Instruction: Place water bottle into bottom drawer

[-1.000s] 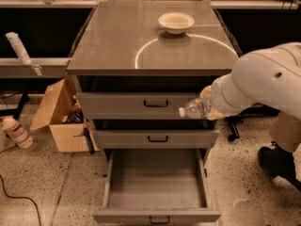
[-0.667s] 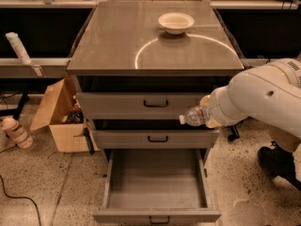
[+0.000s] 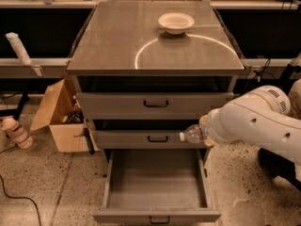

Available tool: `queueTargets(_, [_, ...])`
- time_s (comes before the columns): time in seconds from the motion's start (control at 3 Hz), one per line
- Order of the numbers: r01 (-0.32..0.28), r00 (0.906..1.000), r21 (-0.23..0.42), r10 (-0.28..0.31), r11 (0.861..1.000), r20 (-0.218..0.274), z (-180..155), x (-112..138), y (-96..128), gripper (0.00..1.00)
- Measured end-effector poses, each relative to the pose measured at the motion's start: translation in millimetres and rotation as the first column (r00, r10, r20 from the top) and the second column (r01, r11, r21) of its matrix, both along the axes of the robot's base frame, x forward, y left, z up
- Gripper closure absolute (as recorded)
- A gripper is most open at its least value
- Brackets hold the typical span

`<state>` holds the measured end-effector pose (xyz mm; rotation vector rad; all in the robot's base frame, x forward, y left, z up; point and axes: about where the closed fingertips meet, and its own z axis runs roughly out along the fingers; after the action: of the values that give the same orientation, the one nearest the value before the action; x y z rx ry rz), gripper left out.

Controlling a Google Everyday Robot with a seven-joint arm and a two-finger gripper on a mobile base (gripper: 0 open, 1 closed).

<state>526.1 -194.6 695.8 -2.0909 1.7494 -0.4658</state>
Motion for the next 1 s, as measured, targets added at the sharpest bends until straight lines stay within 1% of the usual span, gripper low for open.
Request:
queueTargets(0.33, [-0.006, 0.9991, 0.021, 0.007, 1.000, -0.042, -22.3, -6.9, 5.7, 1.00])
queueTargets(0.67, [-0.047, 0.9949, 0.069, 0.053, 0.997, -0.086, -42.8, -11.8, 23.7, 1.00])
queueTargets(1.0, [-0.097, 0.9813, 0.119, 0.115, 0.988, -0.154, -86.8, 4.0, 44.1, 1.00])
